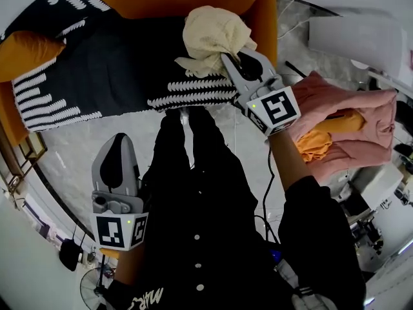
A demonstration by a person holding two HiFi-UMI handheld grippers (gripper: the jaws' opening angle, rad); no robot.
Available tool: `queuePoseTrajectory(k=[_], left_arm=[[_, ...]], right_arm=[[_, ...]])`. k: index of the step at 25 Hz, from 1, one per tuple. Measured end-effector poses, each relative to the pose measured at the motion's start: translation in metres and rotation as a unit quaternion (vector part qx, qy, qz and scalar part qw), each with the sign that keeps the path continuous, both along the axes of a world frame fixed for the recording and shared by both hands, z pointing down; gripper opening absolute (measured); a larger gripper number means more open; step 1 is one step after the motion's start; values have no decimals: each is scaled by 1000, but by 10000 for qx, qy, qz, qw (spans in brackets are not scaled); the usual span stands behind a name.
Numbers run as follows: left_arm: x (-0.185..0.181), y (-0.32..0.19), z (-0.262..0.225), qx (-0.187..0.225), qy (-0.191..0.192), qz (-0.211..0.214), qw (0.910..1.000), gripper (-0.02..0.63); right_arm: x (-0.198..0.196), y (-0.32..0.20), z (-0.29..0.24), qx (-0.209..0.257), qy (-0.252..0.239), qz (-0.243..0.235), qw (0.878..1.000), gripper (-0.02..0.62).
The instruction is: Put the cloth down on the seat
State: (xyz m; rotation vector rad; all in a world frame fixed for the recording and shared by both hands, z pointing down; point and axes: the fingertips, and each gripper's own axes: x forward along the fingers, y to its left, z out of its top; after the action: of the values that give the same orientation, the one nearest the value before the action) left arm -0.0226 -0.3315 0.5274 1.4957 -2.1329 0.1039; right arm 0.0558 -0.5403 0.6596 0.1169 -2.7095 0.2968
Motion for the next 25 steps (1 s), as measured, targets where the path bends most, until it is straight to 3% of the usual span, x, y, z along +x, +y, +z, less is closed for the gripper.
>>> queuePoseTrajectory(k=[10, 25], left_arm=[[13, 3, 29, -151, 278, 62, 9995, 3], [25, 1, 44, -194, 568, 156, 9981, 3]], right_arm=[[-1, 5, 79, 393, 752, -198, 9962, 61], [-13, 14, 175, 428, 1825, -335, 9817, 63]])
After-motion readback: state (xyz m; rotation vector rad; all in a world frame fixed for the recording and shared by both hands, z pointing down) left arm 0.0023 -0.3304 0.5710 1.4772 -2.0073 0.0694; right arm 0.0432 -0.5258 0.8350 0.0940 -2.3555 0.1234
